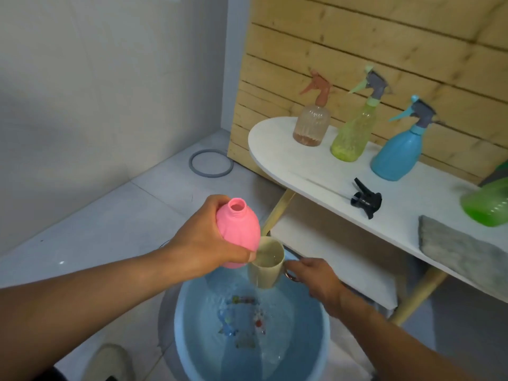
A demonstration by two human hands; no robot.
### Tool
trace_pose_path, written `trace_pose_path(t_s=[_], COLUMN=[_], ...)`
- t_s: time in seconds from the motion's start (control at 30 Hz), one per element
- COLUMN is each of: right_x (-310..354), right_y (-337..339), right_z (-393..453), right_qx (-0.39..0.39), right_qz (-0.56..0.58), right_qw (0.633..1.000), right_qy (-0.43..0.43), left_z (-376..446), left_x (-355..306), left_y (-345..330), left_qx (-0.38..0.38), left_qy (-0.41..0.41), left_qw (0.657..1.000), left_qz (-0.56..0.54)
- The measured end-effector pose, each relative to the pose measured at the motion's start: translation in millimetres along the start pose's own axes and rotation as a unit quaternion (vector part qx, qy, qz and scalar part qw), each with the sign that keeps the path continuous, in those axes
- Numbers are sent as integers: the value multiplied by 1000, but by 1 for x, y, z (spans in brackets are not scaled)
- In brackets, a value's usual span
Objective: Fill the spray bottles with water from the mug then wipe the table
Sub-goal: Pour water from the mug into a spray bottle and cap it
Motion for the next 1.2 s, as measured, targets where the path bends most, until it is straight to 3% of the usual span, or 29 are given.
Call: trace_pose_path(t_s=[0.23, 0.47, 1.2], right_x=[111, 178, 201], right_y=[36, 56, 36], right_z=[-55, -98, -121], right_qx=[-49, -80, -95], right_qz=[16, 27, -132], right_qw=[996, 984, 948], right_qy=[76, 158, 272], left_z=[-7, -18, -15], left_x=[-10, -2, 6], left_y=[6, -4, -25], left_qx=[4, 47, 96], left_qy=[-4, -1, -24], left_qw=[1000, 998, 991], left_qz=[10, 33, 94])
Point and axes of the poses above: each hand's wrist, its own z-axis towards the middle knuckle, its own y-axis out of the back of the hand, x = y × z, the point moved 9 cm from there along z, towards the middle knuckle, and after that the axes turned 14 degrees about z, right-handed, at the moved point
